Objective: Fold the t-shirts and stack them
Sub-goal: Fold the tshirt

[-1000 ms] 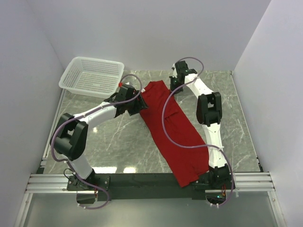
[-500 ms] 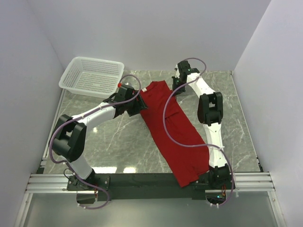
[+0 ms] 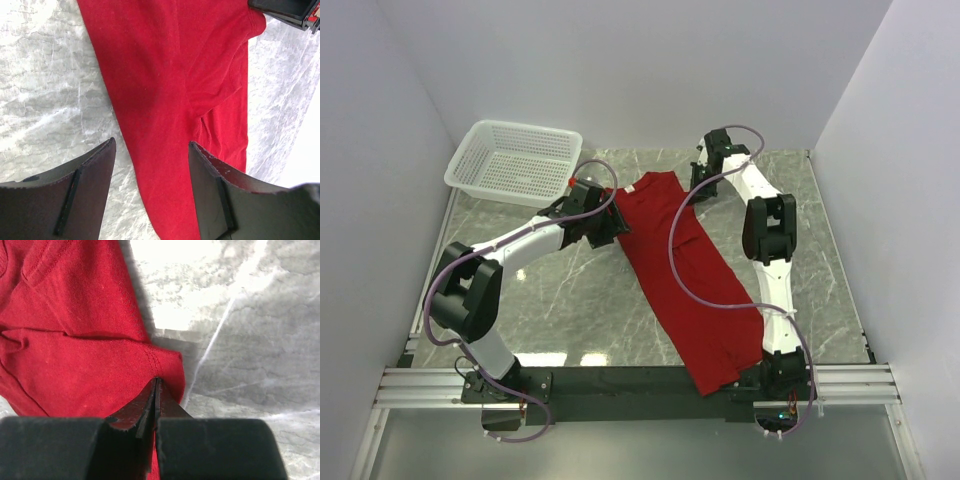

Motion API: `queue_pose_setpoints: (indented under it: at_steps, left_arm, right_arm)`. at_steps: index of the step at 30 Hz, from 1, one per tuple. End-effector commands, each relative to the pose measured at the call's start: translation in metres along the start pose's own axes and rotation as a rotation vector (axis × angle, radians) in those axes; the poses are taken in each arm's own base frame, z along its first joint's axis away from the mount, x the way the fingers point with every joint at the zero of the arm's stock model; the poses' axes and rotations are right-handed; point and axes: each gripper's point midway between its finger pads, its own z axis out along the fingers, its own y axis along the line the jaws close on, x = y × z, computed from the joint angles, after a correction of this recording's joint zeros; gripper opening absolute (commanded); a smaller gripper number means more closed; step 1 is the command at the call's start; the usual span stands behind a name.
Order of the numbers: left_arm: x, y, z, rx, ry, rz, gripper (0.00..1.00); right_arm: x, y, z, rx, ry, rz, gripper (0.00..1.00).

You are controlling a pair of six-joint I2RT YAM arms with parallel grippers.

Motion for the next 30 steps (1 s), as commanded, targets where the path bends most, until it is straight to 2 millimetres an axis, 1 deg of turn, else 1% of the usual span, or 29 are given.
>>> queue_pose_setpoints:
  at_steps: [1, 2, 5, 6, 8, 10, 12, 15, 16, 18, 19, 20, 22, 23, 24, 25, 26, 27, 28, 29, 30]
  left_arm:
    - [-0.012, -0.024, -0.009, 0.058, -0.022, 0.006, 0.65]
    - [-0.013, -0.025, -0.008, 0.059, -0.021, 0.007, 0.65]
    - [-0.012, -0.027, -0.01, 0.064, -0.021, 0.012, 0.65]
    - [-0.013, -0.027, -0.009, 0.063, -0.02, 0.013, 0.65]
    - [-0.013, -0.027, -0.008, 0.062, -0.015, 0.016, 0.65]
    - [-0.012, -0.029, -0.006, 0.062, -0.007, 0.02, 0.65]
    - [-0.012, -0.031, -0.005, 0.066, -0.004, 0.026, 0.65]
    - [-0.012, -0.036, -0.002, 0.08, 0.011, 0.038, 0.65]
    - [-0.01, -0.034, 0.003, 0.076, 0.022, 0.047, 0.65]
    - [-0.008, -0.042, 0.005, 0.098, 0.04, 0.062, 0.65]
    - [-0.005, -0.044, 0.01, 0.103, 0.055, 0.073, 0.65]
    - [-0.005, -0.05, 0.012, 0.12, 0.064, 0.089, 0.65]
    - [-0.006, -0.059, 0.018, 0.133, 0.074, 0.116, 0.65]
    - [-0.006, -0.061, 0.021, 0.134, 0.079, 0.125, 0.65]
    - [-0.006, -0.064, 0.024, 0.137, 0.084, 0.133, 0.65]
    - [-0.002, -0.063, 0.033, 0.125, 0.099, 0.141, 0.65]
    - [-0.01, -0.073, 0.033, 0.14, 0.087, 0.145, 0.65]
    - [-0.011, -0.076, 0.037, 0.142, 0.089, 0.147, 0.65]
    - [-0.007, -0.074, 0.047, 0.132, 0.103, 0.15, 0.64]
    - [-0.014, -0.083, 0.048, 0.15, 0.091, 0.155, 0.63]
    - [-0.015, -0.086, 0.052, 0.151, 0.09, 0.157, 0.62]
  right_arm:
    - [0.007, -0.017, -0.017, 0.063, 0.022, 0.025, 0.04]
    - [0.006, -0.024, -0.019, 0.077, 0.021, 0.03, 0.04]
    - [0.004, -0.037, -0.022, 0.076, 0.019, 0.061, 0.04]
    - [0.002, -0.047, -0.024, 0.082, 0.016, 0.076, 0.04]
    - [0.003, -0.048, -0.027, 0.034, 0.026, 0.103, 0.04]
    - [-0.001, -0.054, -0.032, 0.071, 0.007, 0.096, 0.04]
    - [-0.006, -0.057, -0.035, 0.069, -0.006, 0.101, 0.03]
    - [-0.014, -0.071, -0.041, 0.072, -0.027, 0.129, 0.03]
    - [-0.015, -0.081, -0.042, 0.077, -0.031, 0.149, 0.03]
    - [-0.019, -0.084, -0.043, 0.076, -0.04, 0.155, 0.03]
    - [-0.022, -0.098, -0.046, 0.084, -0.05, 0.181, 0.03]
    - [-0.028, -0.108, -0.05, 0.091, -0.065, 0.197, 0.03]
    - [-0.032, -0.119, -0.051, 0.099, -0.079, 0.213, 0.03]
    - [-0.036, -0.129, -0.054, 0.107, -0.092, 0.225, 0.03]
    - [-0.041, -0.133, -0.057, 0.109, -0.11, 0.226, 0.03]
    - [-0.045, -0.136, -0.06, 0.108, -0.121, 0.23, 0.03]
    - [-0.051, -0.139, -0.064, 0.103, -0.141, 0.226, 0.03]
    - [-0.054, -0.143, -0.069, 0.097, -0.154, 0.228, 0.03]
    - [-0.059, -0.137, -0.075, 0.058, -0.169, 0.218, 0.04]
    - [-0.065, -0.134, -0.082, 0.034, -0.187, 0.196, 0.05]
    - [-0.067, -0.134, -0.088, 0.016, -0.198, 0.192, 0.06]
